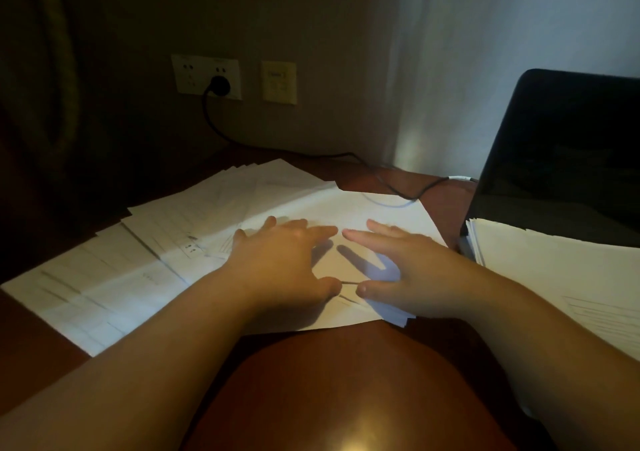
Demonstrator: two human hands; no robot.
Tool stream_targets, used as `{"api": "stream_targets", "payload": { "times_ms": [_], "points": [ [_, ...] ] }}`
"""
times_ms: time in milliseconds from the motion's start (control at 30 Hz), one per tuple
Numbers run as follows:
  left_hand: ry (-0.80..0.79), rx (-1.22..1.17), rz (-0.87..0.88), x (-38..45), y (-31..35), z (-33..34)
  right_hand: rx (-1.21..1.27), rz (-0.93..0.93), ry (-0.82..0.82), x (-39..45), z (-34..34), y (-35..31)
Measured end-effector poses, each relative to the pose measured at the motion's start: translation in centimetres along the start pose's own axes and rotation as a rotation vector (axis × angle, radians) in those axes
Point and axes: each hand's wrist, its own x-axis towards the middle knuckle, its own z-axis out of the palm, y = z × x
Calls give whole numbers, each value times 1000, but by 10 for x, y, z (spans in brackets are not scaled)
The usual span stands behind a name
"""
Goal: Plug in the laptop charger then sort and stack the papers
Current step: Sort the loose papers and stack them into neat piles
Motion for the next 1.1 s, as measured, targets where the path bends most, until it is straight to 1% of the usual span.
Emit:
{"api": "stream_targets", "payload": {
  "times_ms": [267,333,467,600,667,867,967,1067,1100],
  "points": [
    [13,-56,71,1,0,-10,42,-17,137,1,-4,4],
    [14,-55,80,1,-1,-11,39,-21,135,1,-5,4],
    [71,-65,127,4,-5,-18,-3,-65,125,-3,-8,1],
    [25,-49,147,-1,-5,-19,49,-124,153,-3,-8,0],
    [31,-49,152,-4,-3,-18,65,-168,158,-1,-5,0],
    [94,-51,186,-2,1,-24,-60,-210,240,3,0,-2],
    [171,-63,156,-3,2,-23,9,-174,307,0,-3,-6],
    [338,-114,120,-3,2,-24,114,-120,412,-2,-6,-8],
    [364,-99,102,-2,2,-24,138,-106,422,-2,-6,-9]
  ]
}}
